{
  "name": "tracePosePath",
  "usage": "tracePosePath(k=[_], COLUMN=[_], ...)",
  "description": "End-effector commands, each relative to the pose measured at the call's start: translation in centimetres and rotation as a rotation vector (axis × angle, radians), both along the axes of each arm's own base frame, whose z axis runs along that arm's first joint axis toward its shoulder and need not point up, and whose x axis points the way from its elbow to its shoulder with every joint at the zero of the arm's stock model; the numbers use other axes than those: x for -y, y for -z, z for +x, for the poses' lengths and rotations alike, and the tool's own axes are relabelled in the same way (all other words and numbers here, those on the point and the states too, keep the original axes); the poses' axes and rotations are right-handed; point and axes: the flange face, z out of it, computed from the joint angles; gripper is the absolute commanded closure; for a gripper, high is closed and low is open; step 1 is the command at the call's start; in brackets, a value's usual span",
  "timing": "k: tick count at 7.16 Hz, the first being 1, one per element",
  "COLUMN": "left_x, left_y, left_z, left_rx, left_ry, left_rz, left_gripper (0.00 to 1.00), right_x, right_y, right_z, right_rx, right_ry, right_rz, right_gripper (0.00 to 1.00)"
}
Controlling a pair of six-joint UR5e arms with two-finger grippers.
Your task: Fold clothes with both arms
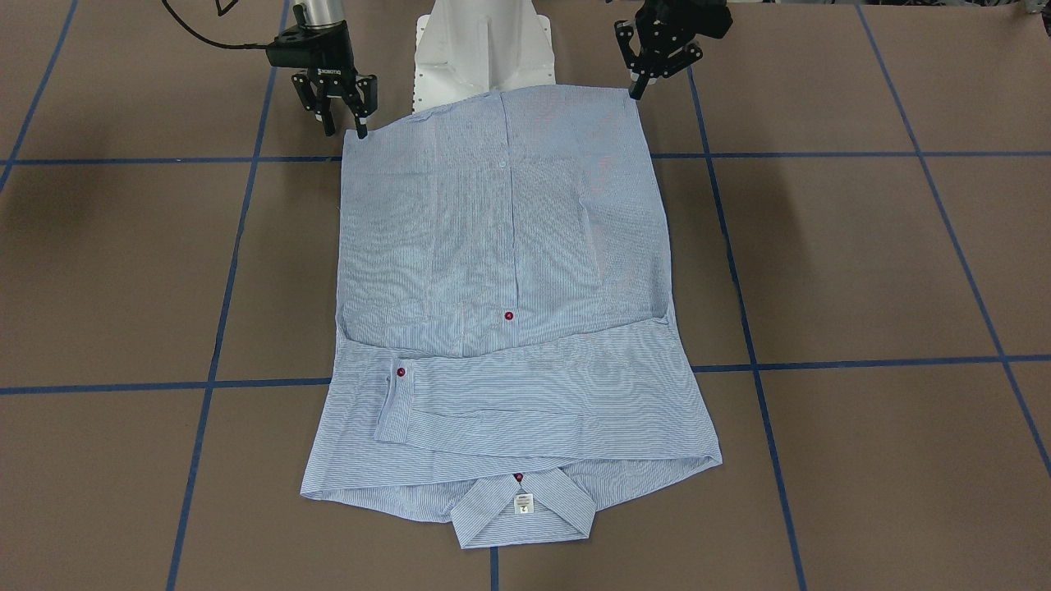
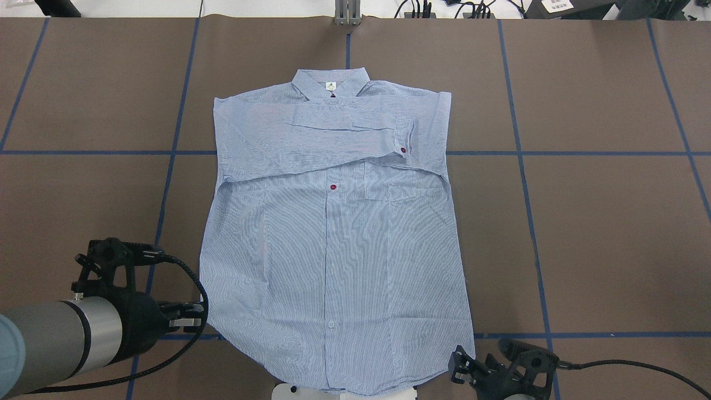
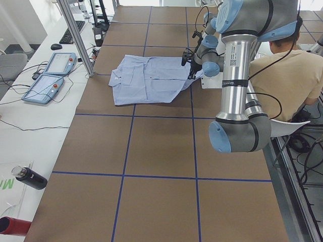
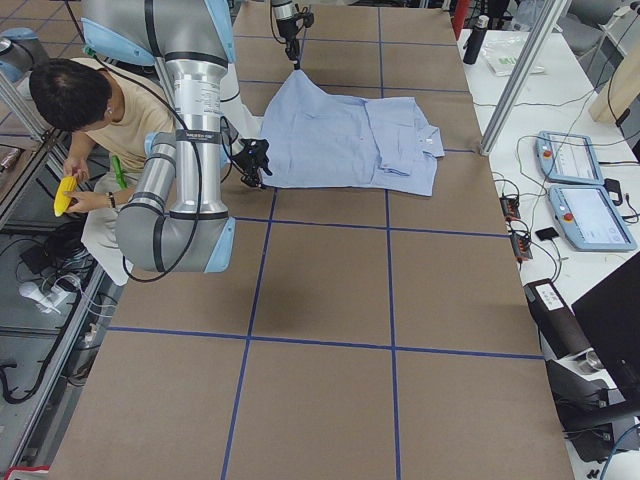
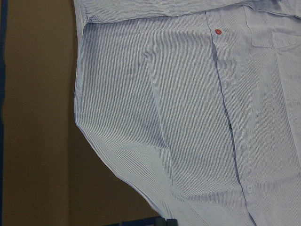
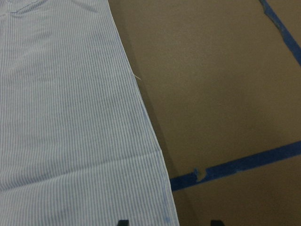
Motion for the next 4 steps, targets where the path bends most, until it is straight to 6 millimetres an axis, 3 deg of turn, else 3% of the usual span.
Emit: tracePosePath(k=[1, 2, 3, 4], left_x=[0.0, 0.0, 0.0, 0.0], left_y=[0.0, 0.0, 0.0, 0.0], left_z=[0.0, 0.0, 0.0, 0.0], left_rx=[0.000, 0.000, 0.000, 0.000], left_ry=[0.001, 0.001, 0.001, 0.001], left_rz=[0.000, 0.000, 0.000, 0.000], left_gripper=[1.00, 1.00, 1.00, 1.00], right_x=[-0.7, -0.7, -0.8, -0.9], right_y=[-0.4, -0.2, 0.9, 1.3], right_z=[-0.7, -0.8, -1.3, -1.6], right_rx=[-0.003, 0.002, 0.026, 0.032], right_ry=[0.000, -0.001, -0.001, -0.001], right_rz=[-0.001, -0.003, -0.008, -0.009], right_gripper=[0.40, 0.54, 0.93, 1.00])
